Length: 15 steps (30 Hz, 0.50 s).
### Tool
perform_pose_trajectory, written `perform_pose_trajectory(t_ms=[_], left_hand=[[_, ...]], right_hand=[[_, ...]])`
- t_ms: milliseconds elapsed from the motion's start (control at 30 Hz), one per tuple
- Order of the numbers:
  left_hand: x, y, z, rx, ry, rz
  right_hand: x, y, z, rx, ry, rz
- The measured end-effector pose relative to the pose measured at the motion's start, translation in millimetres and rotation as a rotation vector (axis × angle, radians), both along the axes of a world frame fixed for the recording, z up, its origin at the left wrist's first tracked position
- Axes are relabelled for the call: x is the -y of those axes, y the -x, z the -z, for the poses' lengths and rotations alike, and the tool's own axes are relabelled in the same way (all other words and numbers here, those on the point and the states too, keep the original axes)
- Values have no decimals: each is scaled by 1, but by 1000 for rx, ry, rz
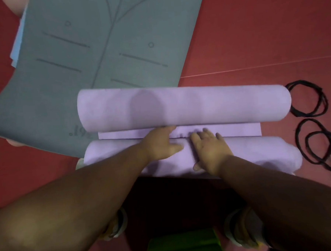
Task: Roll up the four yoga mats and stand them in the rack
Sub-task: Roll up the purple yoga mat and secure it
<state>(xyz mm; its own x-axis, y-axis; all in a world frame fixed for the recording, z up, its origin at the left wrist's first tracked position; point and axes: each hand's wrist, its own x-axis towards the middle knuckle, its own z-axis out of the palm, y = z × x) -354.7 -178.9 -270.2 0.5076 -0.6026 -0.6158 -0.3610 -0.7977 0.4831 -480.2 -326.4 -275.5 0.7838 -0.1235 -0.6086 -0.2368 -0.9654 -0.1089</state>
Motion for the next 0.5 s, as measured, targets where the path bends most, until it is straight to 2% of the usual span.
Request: perform_pose_trajectory(t_ms=[100, 200, 233, 367, 500], left_hand=[[13, -1, -10, 185, 194, -42], [18, -7, -11, 170, 168, 2], [18, -7, -10, 183, 140, 29], [0, -5, -3, 213, -67, 160], [-20, 1, 5, 302, -255, 388]], right_hand=[[-11, 7, 2, 150, 130, -45], [-17, 16, 7, 328, 60, -56], [-16, 15, 7, 333, 56, -71], [-12, 18, 8, 117, 64, -126], [-14, 14, 15, 26, 167, -134]])
